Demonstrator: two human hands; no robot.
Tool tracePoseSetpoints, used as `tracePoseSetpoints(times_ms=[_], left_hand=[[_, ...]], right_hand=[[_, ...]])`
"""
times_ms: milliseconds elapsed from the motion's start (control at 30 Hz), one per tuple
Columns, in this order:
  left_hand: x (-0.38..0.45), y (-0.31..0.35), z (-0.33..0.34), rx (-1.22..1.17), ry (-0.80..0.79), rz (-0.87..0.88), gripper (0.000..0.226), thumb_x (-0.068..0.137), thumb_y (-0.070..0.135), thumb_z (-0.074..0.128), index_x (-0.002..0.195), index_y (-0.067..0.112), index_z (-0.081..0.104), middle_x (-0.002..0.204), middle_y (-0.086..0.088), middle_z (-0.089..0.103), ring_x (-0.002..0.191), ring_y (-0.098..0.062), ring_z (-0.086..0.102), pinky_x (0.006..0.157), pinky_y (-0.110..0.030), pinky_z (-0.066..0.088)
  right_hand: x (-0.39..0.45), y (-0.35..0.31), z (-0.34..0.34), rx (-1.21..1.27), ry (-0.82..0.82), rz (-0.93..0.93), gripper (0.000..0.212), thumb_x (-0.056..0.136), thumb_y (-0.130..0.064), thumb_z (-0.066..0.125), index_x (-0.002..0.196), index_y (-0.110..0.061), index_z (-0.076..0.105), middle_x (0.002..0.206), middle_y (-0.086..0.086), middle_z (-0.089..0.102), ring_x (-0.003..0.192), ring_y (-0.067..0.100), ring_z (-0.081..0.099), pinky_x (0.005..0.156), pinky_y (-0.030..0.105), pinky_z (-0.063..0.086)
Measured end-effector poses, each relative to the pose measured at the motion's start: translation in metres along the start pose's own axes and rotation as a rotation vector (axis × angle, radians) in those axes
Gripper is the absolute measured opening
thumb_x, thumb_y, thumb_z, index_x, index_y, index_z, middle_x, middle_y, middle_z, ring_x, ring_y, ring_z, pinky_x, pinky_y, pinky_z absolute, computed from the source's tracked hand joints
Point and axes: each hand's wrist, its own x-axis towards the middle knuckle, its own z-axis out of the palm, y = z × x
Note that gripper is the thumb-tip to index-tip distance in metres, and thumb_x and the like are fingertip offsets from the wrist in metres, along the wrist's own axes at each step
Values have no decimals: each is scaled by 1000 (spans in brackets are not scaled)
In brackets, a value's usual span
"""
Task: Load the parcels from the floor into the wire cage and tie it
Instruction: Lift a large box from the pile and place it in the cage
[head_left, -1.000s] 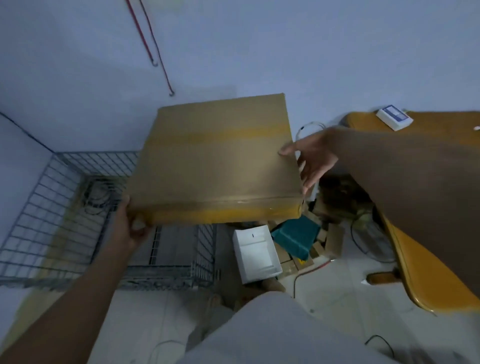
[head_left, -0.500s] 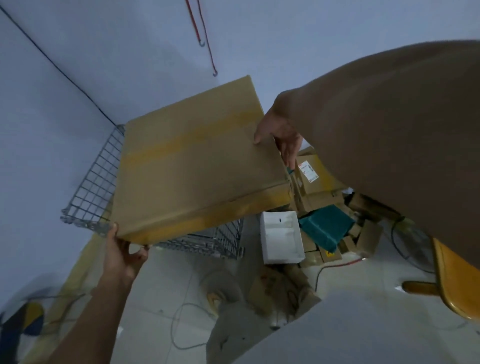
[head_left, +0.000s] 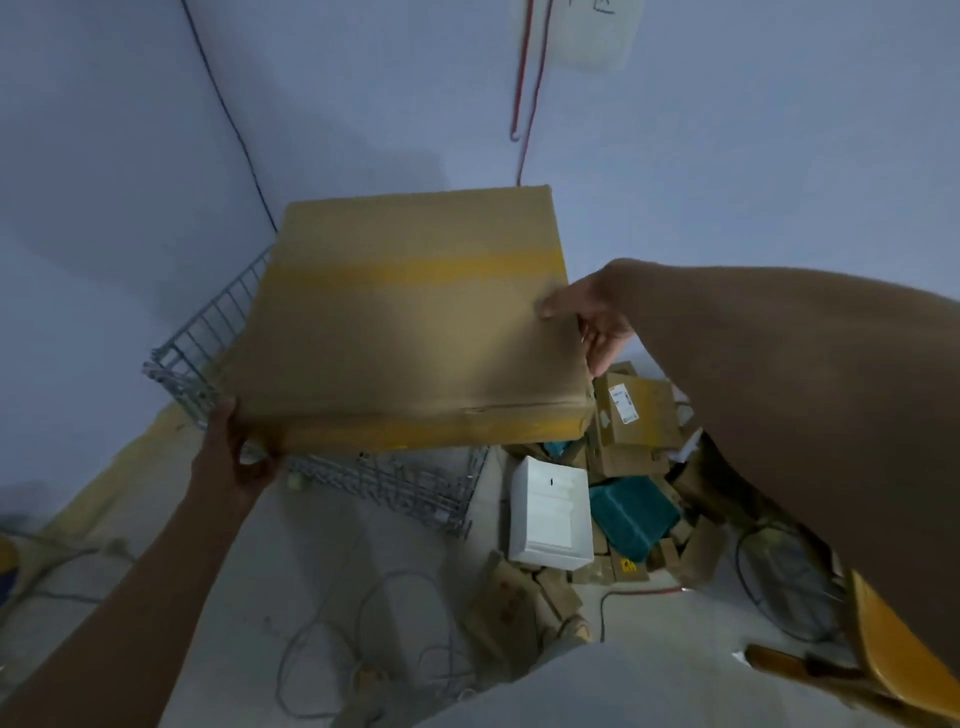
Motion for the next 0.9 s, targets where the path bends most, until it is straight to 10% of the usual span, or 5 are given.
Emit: tracePoseSetpoints(times_ms=[200, 333, 500, 700, 900], left_hand=[[-28, 91, -52, 172, 111, 67, 85, 58, 70, 89, 131, 32, 66, 134, 11, 66, 117, -27, 63, 84, -42, 60], [-22, 128, -76, 225, 131, 67, 100, 47, 73, 91, 134, 29, 66, 135, 13, 64, 90, -23, 58, 59, -30, 52], [-5, 147, -91, 285, 108, 48, 87, 57, 67, 89, 134, 35, 64, 144, 13, 56, 116, -25, 63, 79, -36, 59], [3, 150, -85, 349, 122, 24, 54, 89, 50, 75, 135, 31, 55, 133, 7, 50, 117, -33, 62, 89, -38, 56], [38, 162, -93, 399, 116, -12, 46, 87, 54, 75, 125, 33, 60, 127, 5, 57, 107, -29, 67, 84, -37, 60]], right_hand=[[-28, -3, 105, 202, 55, -42, 92, 77, -81, 61, 133, -9, 52, 121, 14, 64, 104, 32, 68, 86, 44, 57], [-17, 30, 180, 777, -184, -104, 81, 73, -80, 68, 135, -28, 60, 131, 12, 66, 116, 38, 65, 93, 59, 54], [-17, 25, 238, 830, 90, -235, 44, 92, -66, 56, 111, -28, 65, 125, 12, 68, 109, 33, 67, 91, 52, 57], [29, 43, 239, 782, 123, -121, 109, 46, -91, 74, 132, -25, 58, 128, 10, 65, 110, 35, 66, 92, 56, 56], [47, 14, 251, 759, 170, -67, 126, 36, -89, 78, 138, -21, 51, 128, 13, 62, 110, 36, 65, 89, 56, 57]])
